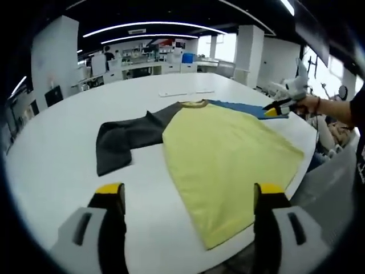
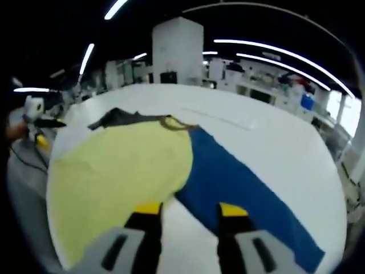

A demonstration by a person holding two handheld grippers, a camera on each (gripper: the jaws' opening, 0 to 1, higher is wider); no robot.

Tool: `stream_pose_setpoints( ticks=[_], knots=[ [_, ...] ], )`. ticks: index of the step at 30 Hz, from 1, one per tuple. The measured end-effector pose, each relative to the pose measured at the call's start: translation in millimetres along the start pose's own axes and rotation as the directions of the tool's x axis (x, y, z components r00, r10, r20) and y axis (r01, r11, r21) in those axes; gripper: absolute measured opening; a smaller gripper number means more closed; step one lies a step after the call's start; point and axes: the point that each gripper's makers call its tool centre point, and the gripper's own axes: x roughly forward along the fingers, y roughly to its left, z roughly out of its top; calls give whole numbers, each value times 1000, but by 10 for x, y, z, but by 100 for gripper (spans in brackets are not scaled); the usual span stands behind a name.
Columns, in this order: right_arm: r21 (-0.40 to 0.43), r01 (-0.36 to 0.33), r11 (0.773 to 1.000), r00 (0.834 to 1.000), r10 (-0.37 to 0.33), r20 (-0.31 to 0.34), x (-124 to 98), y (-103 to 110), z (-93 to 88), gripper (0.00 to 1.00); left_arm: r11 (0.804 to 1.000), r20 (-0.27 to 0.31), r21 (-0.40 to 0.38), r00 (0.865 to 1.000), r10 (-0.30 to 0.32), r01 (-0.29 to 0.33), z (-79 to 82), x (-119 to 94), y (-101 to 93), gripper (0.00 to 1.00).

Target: Fold the garment on the visible template until the final outline fits inside the template.

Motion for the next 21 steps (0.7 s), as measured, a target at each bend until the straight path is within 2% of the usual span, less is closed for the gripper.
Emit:
stream_pose_setpoints(
  ticks=[5,9,11,18,21],
  knots=[
    [-103,-19,994,999,15,-42,89,28,-41,27,1000,-14,-3,1000,6,-6,-44,-6,32,86],
    [-106,-43,993,998,38,-49,173,19,-32,23,1000,-19,-7,1000,9,-9,-69,-9,38,83],
    [-137,-55,989,997,46,-64,233,6,-51,20,1000,-20,-7,1000,8,-8,-71,-11,28,81],
    [-219,-106,970,991,85,-104,342,141,-67,12,1000,-27,-13,1000,14,-14,-87,-16,31,78],
    [-222,-111,969,989,87,-116,369,159,-69,8,1000,-18,-17,1000,11,-12,-68,-18,29,78]
  ],
)
